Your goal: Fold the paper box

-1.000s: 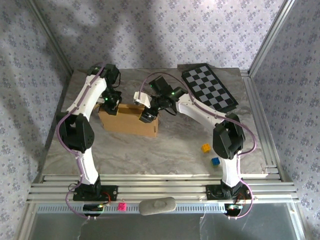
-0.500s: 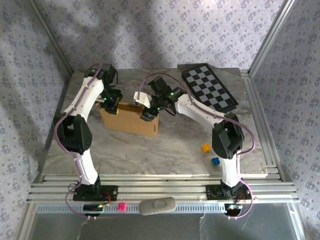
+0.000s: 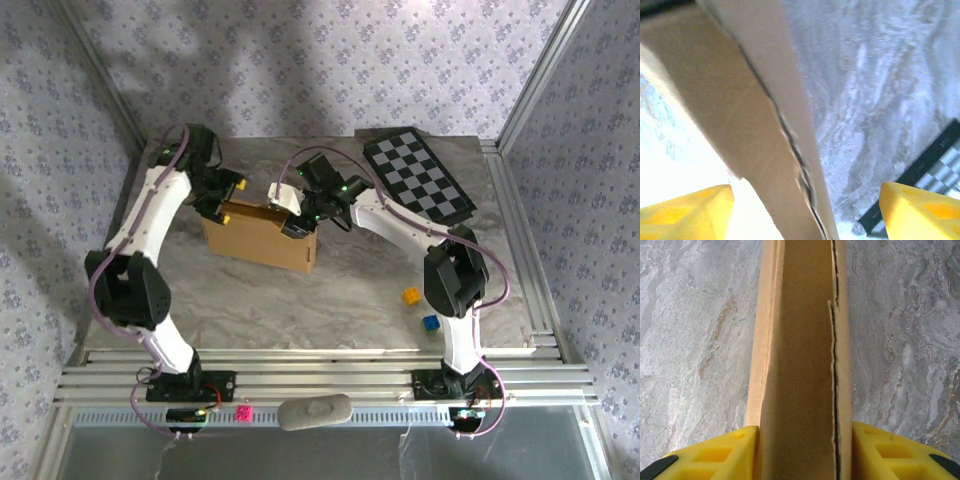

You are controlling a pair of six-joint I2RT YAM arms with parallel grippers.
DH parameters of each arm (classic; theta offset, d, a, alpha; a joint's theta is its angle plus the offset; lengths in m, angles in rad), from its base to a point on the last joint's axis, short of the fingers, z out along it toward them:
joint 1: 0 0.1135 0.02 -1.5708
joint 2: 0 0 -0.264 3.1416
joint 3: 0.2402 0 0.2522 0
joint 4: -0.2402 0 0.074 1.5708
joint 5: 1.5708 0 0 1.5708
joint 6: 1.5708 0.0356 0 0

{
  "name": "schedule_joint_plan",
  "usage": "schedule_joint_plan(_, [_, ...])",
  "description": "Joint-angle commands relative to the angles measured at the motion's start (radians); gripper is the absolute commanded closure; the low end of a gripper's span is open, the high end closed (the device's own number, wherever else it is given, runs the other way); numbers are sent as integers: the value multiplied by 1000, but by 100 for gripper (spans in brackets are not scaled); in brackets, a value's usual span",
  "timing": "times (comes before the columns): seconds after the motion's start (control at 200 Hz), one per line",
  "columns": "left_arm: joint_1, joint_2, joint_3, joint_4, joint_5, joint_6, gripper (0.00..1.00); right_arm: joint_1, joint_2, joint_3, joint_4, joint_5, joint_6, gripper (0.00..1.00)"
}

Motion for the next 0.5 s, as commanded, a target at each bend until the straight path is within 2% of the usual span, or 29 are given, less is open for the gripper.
schedule_joint_plan(0.0, [48, -140, -48, 117, 40, 157, 27, -2, 18, -31, -59, -20, -12, 55])
schedule_joint_plan(0.11, [111, -221, -97, 178, 80, 375, 31, -10, 12, -36, -59, -39, -22, 56])
schedule_joint_plan(0.19, [155, -258, -103, 173, 98, 634, 34, -21, -8, -50, -97, -60, -46, 56])
schedule_joint_plan(0.265, [161, -282, -105, 119, 37, 848, 37, -39, -43, -79, -113, -96, -69, 57])
schedule_joint_plan(0.33, [160, -308, -155, 145, 50, 948, 38, -58, -86, -126, -124, -130, -96, 57])
schedule_joint_plan(0.425, [160, -338, -236, 189, 111, 1044, 39, -89, -149, -201, -122, -168, -123, 57])
schedule_joint_plan(0.495, [160, -350, -268, 186, 117, 1105, 38, -109, -195, -256, -124, -181, -138, 57])
